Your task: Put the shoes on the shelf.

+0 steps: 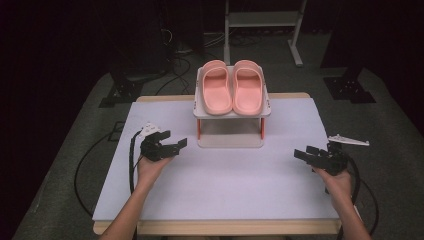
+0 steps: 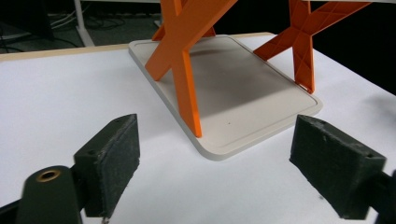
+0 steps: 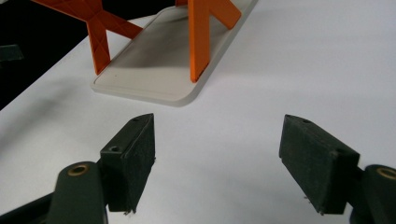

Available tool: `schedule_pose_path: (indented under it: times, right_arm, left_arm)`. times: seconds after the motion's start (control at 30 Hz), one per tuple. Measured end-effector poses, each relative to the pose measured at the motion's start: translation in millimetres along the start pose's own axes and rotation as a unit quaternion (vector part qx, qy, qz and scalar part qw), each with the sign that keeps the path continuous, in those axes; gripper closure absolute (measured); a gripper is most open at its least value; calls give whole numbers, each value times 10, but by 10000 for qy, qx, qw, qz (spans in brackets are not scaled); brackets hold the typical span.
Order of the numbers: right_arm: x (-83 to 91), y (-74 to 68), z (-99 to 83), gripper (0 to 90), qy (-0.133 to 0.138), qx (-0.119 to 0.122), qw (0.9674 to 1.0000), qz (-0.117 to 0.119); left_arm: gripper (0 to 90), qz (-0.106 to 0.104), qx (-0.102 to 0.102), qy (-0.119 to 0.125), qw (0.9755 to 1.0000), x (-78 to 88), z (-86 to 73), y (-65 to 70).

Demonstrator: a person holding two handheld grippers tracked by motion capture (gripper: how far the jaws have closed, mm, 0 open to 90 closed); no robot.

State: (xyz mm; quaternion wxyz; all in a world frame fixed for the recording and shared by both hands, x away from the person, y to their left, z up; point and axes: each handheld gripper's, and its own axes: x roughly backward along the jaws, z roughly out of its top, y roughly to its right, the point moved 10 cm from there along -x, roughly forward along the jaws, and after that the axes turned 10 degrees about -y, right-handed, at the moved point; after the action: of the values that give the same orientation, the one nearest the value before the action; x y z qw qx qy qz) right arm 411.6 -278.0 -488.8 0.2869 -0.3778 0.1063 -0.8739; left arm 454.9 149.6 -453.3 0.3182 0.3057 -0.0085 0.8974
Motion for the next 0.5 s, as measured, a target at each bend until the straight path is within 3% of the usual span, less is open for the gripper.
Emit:
schedule_pose_path:
  times: [0.5]
  right_arm:
    - [34, 94, -337, 249, -121, -126, 9998, -10]
  left_arm:
    - [143, -97, 40, 12, 9999, 17, -148, 37]
